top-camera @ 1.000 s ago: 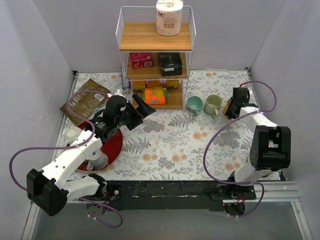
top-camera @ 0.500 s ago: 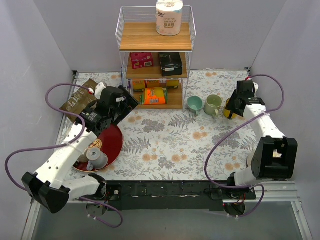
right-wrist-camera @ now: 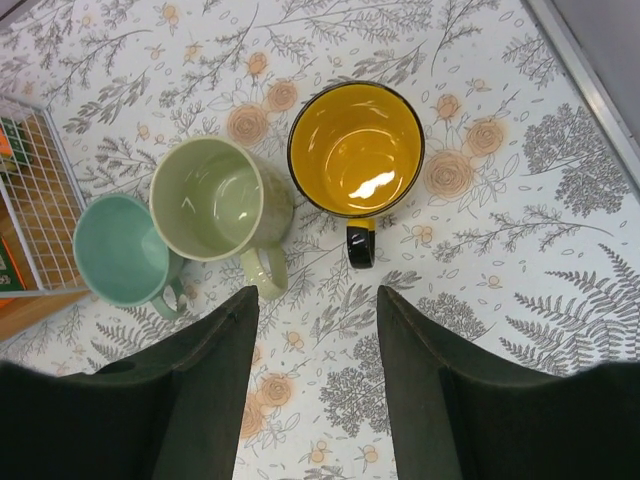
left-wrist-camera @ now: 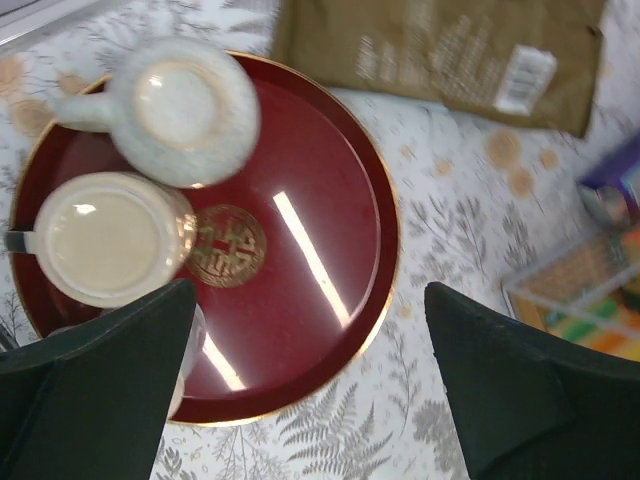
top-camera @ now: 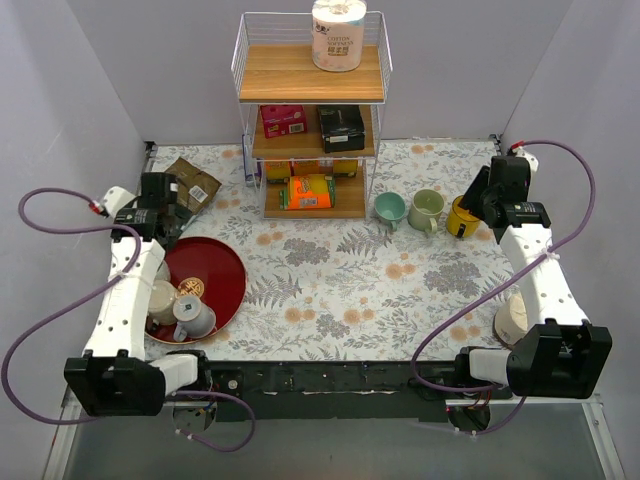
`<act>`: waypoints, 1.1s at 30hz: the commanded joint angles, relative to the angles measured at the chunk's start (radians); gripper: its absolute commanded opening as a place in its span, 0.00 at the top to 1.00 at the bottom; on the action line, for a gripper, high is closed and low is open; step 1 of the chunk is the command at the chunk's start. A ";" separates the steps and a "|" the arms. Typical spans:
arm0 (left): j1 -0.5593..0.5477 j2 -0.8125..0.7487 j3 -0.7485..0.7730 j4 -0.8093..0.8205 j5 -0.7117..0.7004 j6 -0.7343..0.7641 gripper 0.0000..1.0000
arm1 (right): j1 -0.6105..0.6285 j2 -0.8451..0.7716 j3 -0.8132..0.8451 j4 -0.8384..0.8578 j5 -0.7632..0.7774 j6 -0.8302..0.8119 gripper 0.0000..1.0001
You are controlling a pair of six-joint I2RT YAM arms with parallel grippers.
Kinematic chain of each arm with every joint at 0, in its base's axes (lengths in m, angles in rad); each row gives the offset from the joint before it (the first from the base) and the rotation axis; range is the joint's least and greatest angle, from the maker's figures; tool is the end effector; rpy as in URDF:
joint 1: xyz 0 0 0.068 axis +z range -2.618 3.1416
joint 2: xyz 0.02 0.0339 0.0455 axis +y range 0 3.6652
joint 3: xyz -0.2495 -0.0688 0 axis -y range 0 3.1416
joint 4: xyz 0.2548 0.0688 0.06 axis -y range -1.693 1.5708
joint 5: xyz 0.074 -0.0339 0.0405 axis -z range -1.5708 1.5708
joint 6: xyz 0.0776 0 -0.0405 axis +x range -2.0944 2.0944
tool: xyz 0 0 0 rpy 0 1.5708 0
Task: Turn the mug right side up
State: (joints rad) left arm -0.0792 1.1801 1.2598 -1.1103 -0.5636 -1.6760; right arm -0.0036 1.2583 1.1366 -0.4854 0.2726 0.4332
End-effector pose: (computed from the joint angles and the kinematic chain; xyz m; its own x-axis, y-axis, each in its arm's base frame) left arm 0.2485 0.0219 0.3046 0.2956 -0.8668 -0.4016 -0.8285 -0.0233 -0.5596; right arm 0.3256 -0.0221 0.2947 -0.4235 0.4058 -0.8099 0.4433 0.8725 0.2054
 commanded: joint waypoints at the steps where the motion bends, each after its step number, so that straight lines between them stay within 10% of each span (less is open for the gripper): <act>1: 0.250 -0.017 -0.059 0.056 0.020 0.021 0.02 | 0.002 -0.010 0.023 -0.045 -0.071 0.038 0.42; 12: 0.722 0.007 -0.174 0.174 0.249 -0.160 0.02 | 0.039 0.009 -0.035 -0.064 -0.237 0.076 0.43; 33: 0.763 -0.103 -0.488 0.340 0.354 -0.709 0.06 | 0.143 0.110 0.020 -0.099 -0.311 0.087 0.48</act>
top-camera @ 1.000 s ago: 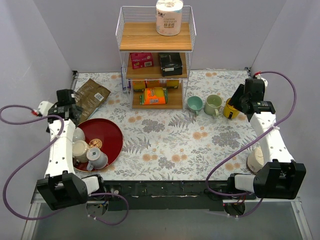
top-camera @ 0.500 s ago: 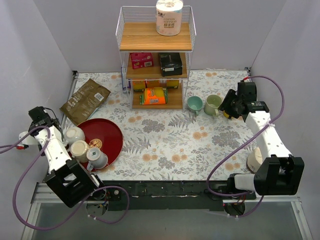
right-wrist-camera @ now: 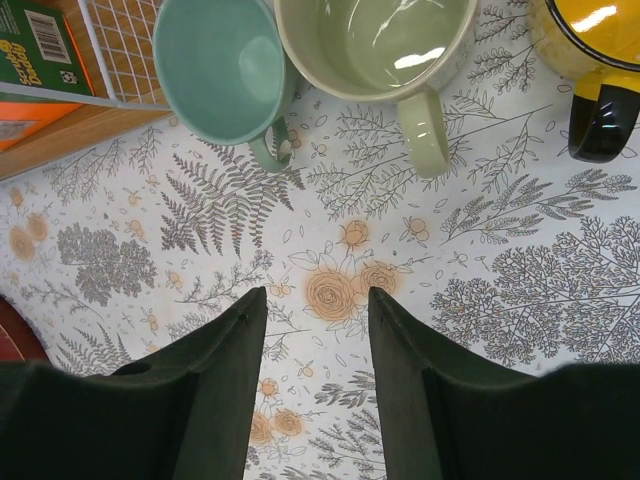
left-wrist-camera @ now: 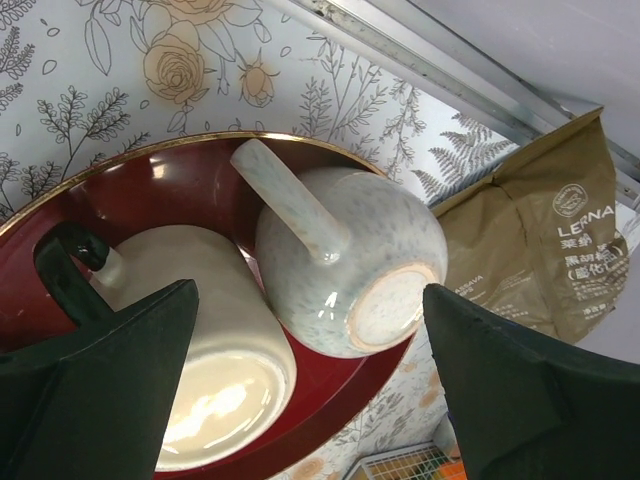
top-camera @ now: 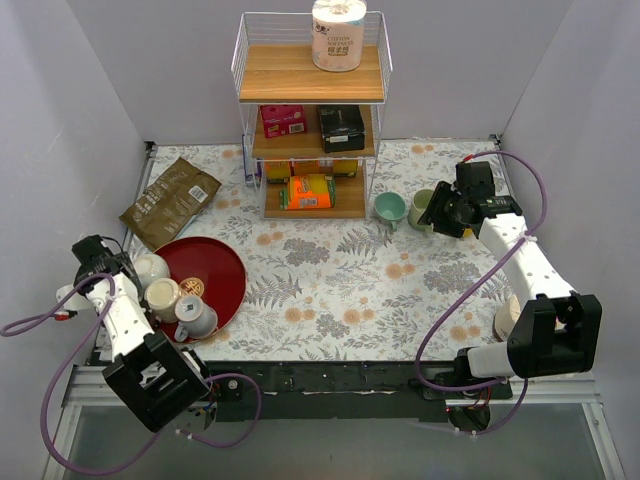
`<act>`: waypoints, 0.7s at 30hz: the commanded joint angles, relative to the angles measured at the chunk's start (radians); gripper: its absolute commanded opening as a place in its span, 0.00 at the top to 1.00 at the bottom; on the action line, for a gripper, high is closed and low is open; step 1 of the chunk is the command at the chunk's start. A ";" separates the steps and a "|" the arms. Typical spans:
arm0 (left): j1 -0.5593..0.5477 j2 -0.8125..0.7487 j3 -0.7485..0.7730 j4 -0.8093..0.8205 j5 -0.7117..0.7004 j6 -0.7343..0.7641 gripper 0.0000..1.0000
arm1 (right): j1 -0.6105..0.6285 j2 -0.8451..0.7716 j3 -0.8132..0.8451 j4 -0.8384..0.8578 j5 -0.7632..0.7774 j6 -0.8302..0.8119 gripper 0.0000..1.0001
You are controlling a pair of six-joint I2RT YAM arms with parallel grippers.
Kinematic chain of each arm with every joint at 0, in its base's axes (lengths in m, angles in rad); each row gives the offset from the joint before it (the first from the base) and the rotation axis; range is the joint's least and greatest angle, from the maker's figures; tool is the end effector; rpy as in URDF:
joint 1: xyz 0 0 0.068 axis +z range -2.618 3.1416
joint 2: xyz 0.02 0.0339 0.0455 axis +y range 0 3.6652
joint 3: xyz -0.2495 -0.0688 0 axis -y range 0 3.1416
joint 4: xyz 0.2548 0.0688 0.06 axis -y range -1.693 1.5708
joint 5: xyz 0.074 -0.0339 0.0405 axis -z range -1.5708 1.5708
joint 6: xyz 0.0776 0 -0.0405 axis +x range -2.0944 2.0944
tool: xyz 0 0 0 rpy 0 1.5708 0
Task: Turn the mug right side up
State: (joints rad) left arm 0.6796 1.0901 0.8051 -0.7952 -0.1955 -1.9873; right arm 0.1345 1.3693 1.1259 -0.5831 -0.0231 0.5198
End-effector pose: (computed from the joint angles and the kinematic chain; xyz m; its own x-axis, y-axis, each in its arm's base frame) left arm 0.1747 0.1605 0.1883 0.9065 -0.4209 0.0339 -0.3492 -0.7924 -0.5002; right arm 0.3312 0.0466 0.2433 -0.7069 0.4054 -0.5795 0.2322 0.9070 0.3512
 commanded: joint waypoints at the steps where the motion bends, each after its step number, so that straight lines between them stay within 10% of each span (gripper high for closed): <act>1: 0.005 -0.012 -0.038 0.027 -0.022 -0.400 0.07 | 0.005 -0.001 0.028 -0.001 -0.015 0.000 0.48; 21: 0.003 0.145 -0.038 0.136 -0.070 -0.426 0.28 | 0.005 0.008 0.015 0.019 -0.008 -0.006 0.50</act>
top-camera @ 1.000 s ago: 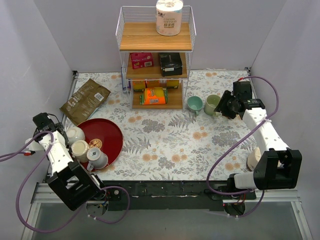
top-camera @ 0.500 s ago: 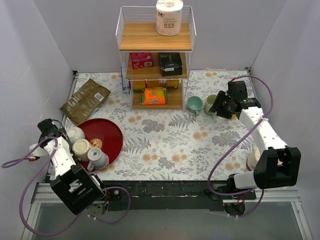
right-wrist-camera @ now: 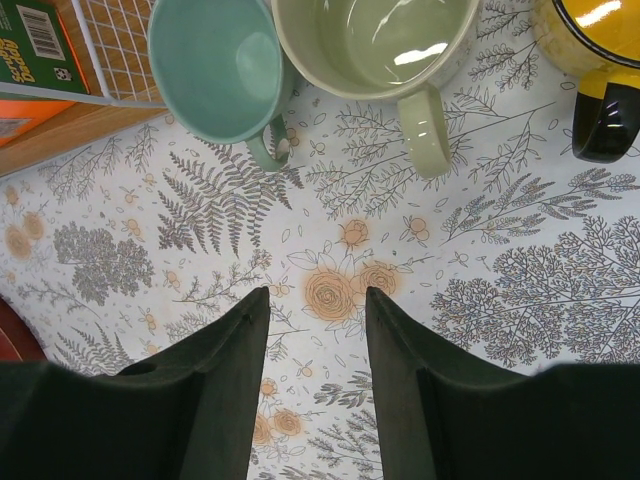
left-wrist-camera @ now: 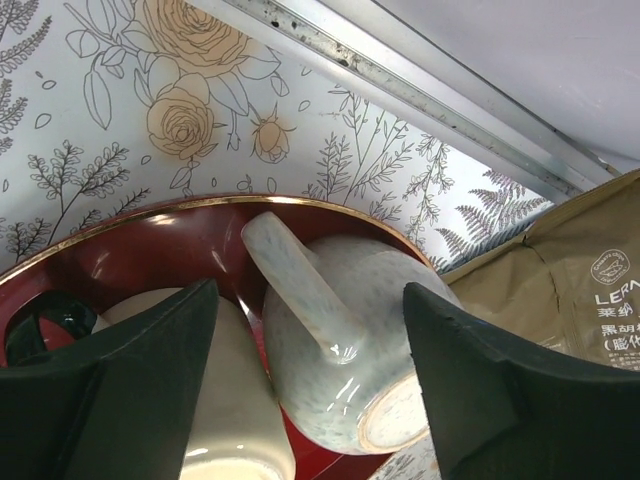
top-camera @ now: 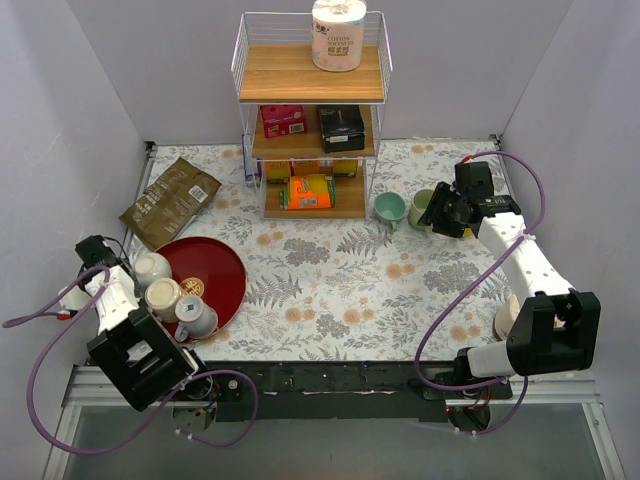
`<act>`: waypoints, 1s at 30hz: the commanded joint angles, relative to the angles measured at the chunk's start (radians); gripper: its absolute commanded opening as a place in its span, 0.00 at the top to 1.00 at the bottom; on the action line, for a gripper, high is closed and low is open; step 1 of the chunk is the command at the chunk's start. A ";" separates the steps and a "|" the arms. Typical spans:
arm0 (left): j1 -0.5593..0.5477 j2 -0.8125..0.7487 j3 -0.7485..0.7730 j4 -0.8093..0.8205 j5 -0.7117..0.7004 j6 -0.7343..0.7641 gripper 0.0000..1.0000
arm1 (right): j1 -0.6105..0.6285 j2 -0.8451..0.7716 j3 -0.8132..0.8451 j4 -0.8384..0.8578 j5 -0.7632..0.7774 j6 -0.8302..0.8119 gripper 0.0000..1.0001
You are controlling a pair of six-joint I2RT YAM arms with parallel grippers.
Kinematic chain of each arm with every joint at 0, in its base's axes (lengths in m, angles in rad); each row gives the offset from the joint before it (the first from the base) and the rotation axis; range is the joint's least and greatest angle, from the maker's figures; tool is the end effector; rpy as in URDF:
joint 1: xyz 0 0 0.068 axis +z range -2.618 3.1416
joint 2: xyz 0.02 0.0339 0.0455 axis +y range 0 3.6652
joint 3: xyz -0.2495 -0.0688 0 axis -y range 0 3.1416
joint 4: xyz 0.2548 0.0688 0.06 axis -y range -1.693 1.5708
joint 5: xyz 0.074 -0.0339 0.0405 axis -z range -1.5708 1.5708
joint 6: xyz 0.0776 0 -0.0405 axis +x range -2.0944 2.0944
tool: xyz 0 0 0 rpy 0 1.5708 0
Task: Turn the mug right side up
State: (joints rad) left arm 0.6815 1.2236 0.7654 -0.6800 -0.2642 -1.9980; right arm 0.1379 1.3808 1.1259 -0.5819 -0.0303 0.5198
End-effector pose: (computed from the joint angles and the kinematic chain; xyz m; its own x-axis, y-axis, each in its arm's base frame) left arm 0.1834 0.1749 0.1540 0.9230 -0.3826 -0.0421 -0.3545 -0.8026 -0.4798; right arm 0.3326 0.0485 0.2398 -0.7165 0.4018 -0.5702 0.2286 0.9076 0.3522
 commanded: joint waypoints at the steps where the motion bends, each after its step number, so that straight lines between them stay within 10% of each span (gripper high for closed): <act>1: 0.003 0.016 0.002 0.022 0.000 -0.413 0.31 | 0.002 0.000 0.017 0.016 0.001 -0.007 0.50; 16: 0.003 0.094 0.012 0.106 0.094 -0.377 0.53 | 0.002 0.032 0.028 0.022 -0.003 -0.009 0.51; 30: -0.003 0.122 0.043 0.143 0.149 -0.369 0.95 | 0.002 0.050 0.032 0.021 -0.010 -0.009 0.52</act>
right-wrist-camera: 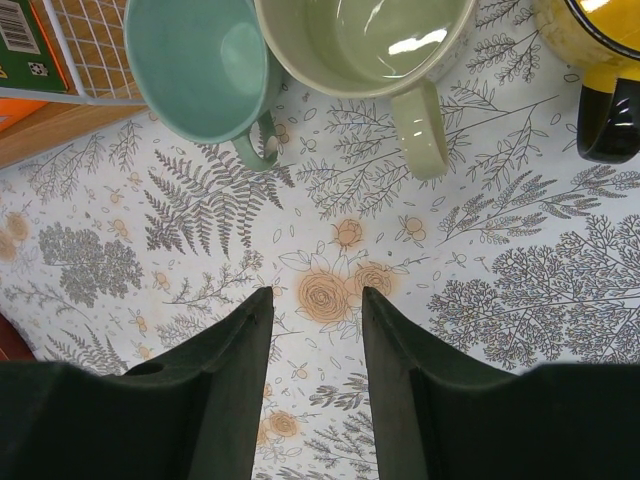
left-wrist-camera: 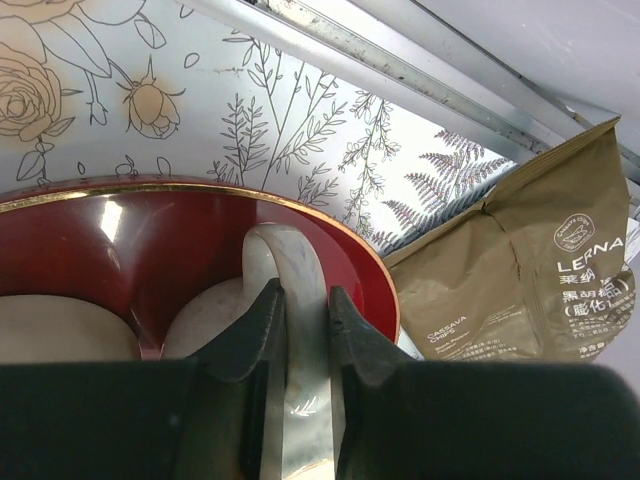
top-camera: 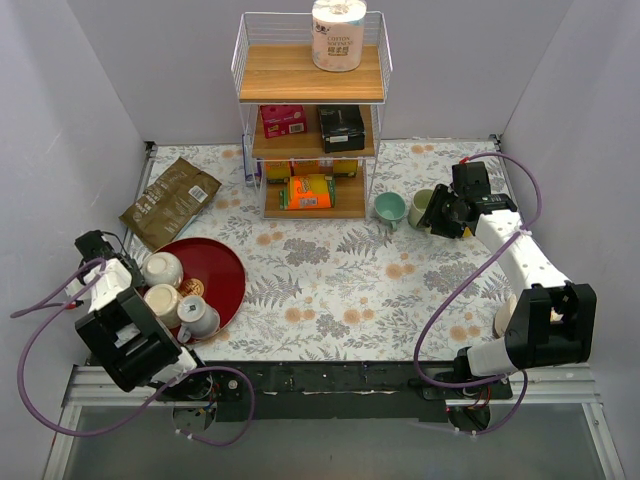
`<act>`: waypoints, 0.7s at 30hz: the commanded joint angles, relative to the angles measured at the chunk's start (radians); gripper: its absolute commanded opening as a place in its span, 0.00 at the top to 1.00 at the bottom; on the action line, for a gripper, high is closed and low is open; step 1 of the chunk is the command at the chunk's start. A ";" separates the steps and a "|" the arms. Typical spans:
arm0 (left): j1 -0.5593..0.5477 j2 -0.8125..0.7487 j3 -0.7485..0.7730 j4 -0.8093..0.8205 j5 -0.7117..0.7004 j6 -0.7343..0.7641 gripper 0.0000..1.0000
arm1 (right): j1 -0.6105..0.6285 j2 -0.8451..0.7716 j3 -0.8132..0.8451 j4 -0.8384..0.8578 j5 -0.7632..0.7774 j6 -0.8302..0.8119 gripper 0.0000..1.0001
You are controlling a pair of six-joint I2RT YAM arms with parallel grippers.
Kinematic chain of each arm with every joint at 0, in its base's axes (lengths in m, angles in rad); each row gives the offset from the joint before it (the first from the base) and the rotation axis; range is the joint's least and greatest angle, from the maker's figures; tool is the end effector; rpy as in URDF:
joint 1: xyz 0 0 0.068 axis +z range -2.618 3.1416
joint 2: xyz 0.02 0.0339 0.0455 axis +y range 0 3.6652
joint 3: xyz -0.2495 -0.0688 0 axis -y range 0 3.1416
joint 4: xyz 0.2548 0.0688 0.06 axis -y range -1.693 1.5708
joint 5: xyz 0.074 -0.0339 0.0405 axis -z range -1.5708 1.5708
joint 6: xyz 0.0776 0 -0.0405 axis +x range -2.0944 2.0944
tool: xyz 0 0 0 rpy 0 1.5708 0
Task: Turn the mug right side up
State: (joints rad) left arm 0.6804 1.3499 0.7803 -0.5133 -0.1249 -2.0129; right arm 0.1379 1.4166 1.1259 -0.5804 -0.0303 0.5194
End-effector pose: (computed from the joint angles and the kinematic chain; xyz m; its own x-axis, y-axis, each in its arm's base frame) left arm 0.2139 0.1856 0.1367 0.8990 -0.4262 0.1011 -0.3341 -0.8165 -0.4708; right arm 0.3370 0.0491 0.2285 -0.7356 0.3988 -0.5475 0.2401 0.9094 0.3398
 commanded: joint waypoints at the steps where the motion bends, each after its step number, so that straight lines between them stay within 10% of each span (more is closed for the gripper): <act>1: -0.002 -0.005 0.033 -0.027 0.011 -0.356 1.00 | 0.002 0.015 0.034 0.019 -0.010 -0.007 0.52; 21: -0.111 -0.001 0.082 0.120 0.059 -0.406 1.00 | 0.002 0.015 0.032 0.021 0.000 -0.013 0.53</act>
State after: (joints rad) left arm 0.6090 1.3693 0.8036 -0.4767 -0.0967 -1.9949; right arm 0.1379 1.4300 1.1259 -0.5804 -0.0299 0.5179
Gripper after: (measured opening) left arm 0.171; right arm 0.469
